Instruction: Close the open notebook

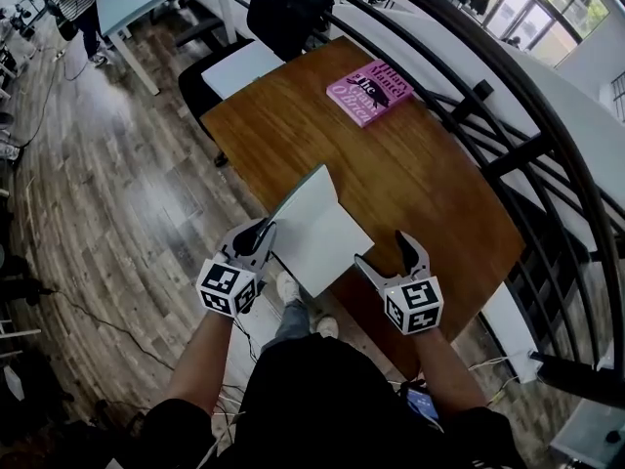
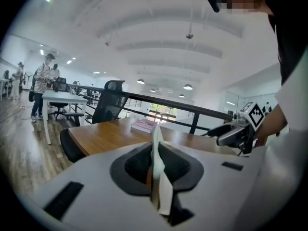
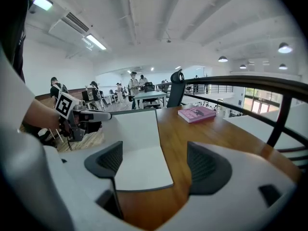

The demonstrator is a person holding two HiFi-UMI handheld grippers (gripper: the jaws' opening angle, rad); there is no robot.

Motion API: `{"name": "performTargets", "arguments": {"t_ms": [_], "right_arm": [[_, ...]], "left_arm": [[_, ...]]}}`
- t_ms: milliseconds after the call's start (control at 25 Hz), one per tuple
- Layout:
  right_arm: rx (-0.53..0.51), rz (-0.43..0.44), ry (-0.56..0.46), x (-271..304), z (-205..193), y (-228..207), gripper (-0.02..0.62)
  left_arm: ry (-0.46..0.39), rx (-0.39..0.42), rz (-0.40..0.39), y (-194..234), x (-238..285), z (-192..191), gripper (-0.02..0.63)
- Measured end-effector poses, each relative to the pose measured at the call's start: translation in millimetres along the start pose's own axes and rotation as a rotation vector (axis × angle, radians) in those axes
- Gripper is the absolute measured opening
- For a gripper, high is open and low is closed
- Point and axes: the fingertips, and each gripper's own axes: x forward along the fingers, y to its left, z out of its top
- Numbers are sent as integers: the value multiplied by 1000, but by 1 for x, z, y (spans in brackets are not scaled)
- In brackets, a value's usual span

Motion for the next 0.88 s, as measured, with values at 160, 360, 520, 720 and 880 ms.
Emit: {"name": "performTargets", "arguments": {"t_ms": [160, 360, 520, 720, 880], "right_arm": [[4, -4, -29, -20, 0, -1, 420], [-2, -10, -51, -45, -4, -1, 420], [1, -23, -71, -68, -11, -5, 420], [15, -31, -104, -97, -18, -10, 420], [-7, -29, -128, -114, -18, -12, 407]], "left_arm": [[9, 36, -25, -27, -5, -3, 49], [35, 63, -70, -65, -9, -11, 77], [111, 38, -175, -113, -8, -33, 192], [144, 25, -228, -159, -12, -48, 247], [96, 38, -177, -165, -20, -32, 245]]}}
